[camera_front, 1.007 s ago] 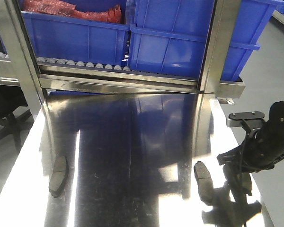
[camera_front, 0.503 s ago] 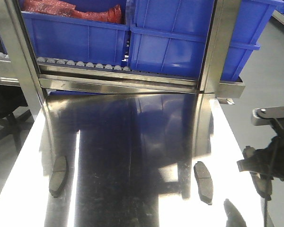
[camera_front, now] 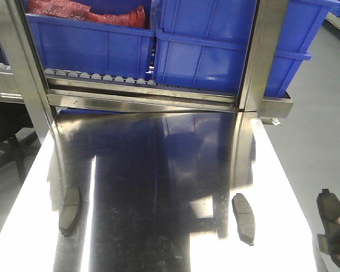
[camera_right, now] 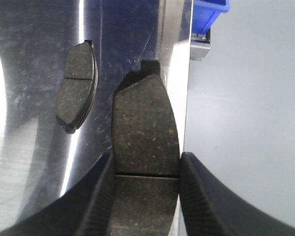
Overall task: Move and align brake pads A on conveyor
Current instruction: 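Grasp the brake pad with the right gripper and lift it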
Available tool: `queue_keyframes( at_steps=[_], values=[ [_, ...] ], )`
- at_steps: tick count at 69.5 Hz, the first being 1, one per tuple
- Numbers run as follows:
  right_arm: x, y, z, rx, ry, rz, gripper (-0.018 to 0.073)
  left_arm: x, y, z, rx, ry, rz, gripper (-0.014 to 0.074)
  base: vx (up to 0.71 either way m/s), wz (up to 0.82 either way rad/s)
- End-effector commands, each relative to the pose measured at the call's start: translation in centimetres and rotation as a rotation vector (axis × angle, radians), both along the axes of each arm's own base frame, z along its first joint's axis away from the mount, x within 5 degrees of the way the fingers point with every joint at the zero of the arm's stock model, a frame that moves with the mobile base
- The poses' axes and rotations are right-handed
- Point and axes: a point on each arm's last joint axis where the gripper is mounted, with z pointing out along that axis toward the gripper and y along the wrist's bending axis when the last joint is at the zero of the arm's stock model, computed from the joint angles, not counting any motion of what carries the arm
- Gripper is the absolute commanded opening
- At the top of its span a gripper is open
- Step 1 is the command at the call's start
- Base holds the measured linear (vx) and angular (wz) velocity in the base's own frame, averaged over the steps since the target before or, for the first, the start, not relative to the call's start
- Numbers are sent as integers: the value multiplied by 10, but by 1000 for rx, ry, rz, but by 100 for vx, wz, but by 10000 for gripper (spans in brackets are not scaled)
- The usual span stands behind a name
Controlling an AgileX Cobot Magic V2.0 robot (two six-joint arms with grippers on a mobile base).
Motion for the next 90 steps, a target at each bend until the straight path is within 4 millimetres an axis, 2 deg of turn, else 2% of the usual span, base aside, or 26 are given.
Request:
queue_keyframes(
  at_steps=[1, 17, 41, 51, 73, 90],
  values=[
    [-6, -1, 14, 4, -133, -1, 188, 5, -1, 15, -20, -102, 5, 174, 0, 0],
    [-19, -2, 16, 10, -176, -1, 188, 5, -1, 15, -20, -102, 5, 174, 0, 0],
    [-19, -2, 18, 11, -198, -2, 188, 5, -1, 15, -20, -102, 5, 174, 0, 0],
    [-23, -3, 11, 13, -200, -3, 188, 5, -1, 15, -20, -102, 5, 174, 0, 0],
    [-42, -4, 24, 17, -323, 0, 188, 5, -1, 15, -20, -102, 5, 174, 0, 0],
    [-49, -5, 28, 20, -354, 0, 188, 5, -1, 15, -20, -102, 5, 174, 0, 0]
  ],
)
